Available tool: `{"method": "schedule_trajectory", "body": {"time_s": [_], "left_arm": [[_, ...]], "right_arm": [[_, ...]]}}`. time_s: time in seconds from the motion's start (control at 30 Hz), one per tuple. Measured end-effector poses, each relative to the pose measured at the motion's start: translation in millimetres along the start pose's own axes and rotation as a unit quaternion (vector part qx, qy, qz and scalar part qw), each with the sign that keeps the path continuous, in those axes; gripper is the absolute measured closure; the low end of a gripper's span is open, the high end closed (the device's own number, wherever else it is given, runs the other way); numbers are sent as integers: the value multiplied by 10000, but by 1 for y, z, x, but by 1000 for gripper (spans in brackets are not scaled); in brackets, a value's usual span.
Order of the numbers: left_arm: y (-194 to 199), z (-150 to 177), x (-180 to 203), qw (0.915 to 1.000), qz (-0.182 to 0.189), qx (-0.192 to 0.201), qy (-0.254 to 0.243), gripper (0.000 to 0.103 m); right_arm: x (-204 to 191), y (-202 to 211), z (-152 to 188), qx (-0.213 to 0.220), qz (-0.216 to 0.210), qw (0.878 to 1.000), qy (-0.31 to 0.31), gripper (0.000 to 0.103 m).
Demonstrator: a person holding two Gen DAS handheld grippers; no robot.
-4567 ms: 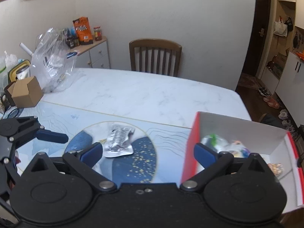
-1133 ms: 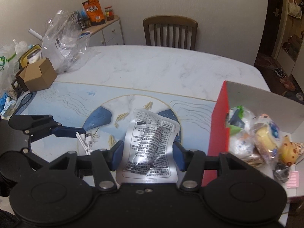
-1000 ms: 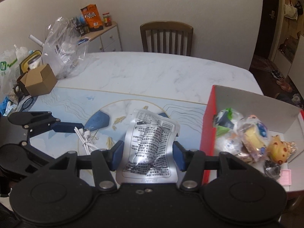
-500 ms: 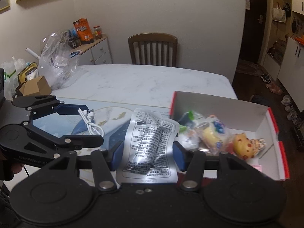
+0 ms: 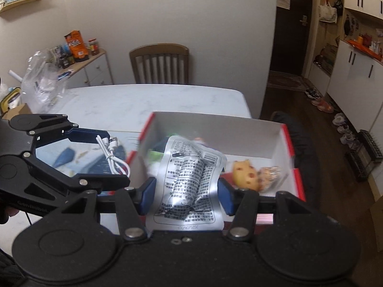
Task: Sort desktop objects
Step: 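Carry the foil packet and USB cable over the red shoebox with both tools, then open both tools to drop the cable and foil packet into the box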
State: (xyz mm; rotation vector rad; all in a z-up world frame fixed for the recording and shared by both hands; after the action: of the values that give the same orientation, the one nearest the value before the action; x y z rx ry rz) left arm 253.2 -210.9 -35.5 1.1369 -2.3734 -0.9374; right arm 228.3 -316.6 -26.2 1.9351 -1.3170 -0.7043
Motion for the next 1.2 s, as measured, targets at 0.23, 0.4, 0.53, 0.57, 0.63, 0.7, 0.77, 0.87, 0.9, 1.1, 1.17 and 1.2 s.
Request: {"method": "schedule_trajectory", "body": {"time_s": [0.23,0.4,0.53,0.57,0.63,0.7,0.77,0.87,0.9,1.1,1.17,1.2], "left_arm": [[-49,-11,12,9982,-32,-591,78,27],[-76,-10,8,9942,-60,-1034,274,27],[-96,-9,6,9897,-96,-1374,390,27],[-100,-9,5,9883,-82,-1465,422,27],[-108,-8,3,9853,-97,-1640,477,27],[-117,-5,1,9817,-100,-1820,546,27],[-123,-2,-2,9784,-115,-1959,657,27],[-128,0,-3,9764,-167,-2050,660,27],[-129,-1,-3,9760,-202,-2072,645,27],[-135,-1,-2,9740,-386,-2165,540,27],[-135,1,-1,9736,-447,-2183,491,27],[-136,0,-1,9736,-456,-2176,508,27]], "right_arm": [[40,-17,-5,-62,223,9997,-65,49],[61,-40,-9,-173,321,9993,-111,49],[76,-62,-13,-268,339,9988,-237,49],[79,-68,-14,-302,328,9986,-282,49],[83,-79,-13,-368,336,9982,-342,49],[84,-91,-13,-454,349,9978,-329,49],[84,-100,-10,-536,382,9973,-323,49],[83,-110,-5,-649,393,9967,-282,49],[82,-112,-3,-679,385,9966,-268,49],[83,-123,7,-824,411,9954,-272,48],[84,-125,9,-874,403,9950,-255,47],[84,-126,10,-892,404,9949,-251,47]]}}
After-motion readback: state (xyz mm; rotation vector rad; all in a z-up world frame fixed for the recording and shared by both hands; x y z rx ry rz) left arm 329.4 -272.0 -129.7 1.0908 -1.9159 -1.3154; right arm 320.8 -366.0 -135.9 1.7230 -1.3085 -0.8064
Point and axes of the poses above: each gripper's, at about its wrist camera, not at the fingertips, and y roughly against the way its jaws point, x to its right, z to its underside, the point moved 7 cm from there along -y, roughly the way its jaws point, and after that the axes turned 7 degrees about -x, right-handed, at the moved point
